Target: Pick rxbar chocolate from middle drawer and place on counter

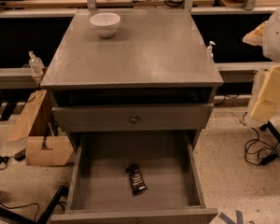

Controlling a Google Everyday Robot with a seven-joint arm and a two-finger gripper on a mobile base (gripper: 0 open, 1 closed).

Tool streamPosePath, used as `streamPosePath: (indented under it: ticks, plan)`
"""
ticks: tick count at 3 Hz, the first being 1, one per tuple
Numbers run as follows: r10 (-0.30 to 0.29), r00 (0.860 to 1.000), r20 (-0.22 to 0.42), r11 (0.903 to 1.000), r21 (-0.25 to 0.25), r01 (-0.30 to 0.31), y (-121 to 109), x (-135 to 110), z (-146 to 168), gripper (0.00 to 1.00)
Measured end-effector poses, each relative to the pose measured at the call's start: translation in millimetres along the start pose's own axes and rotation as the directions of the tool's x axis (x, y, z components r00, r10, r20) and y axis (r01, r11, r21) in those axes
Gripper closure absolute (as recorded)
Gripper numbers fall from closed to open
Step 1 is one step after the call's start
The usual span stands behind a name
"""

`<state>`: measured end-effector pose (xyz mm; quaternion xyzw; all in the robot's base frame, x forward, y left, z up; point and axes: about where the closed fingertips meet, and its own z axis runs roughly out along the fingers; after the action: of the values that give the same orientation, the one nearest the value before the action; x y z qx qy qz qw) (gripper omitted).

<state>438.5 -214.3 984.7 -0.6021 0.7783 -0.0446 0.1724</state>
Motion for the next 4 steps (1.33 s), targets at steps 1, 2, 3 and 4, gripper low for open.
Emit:
streamPosePath:
  ticks: [1,2,3,4]
  plan:
    - [0.000,1.000,0.000,1.0000,0.000,0.000,0,0,0,0.00]
    - [0.061,0.996,0.062,0.9980,0.009,-0.062,-7,-3,21,0.00]
    - [0.302,0.934,0.193,0.9531,-0.086,-0.290,-3,0,111,0.00]
    - [0.407,0.879,0.247,0.9134,-0.128,-0.387,3,-2,175,0.00]
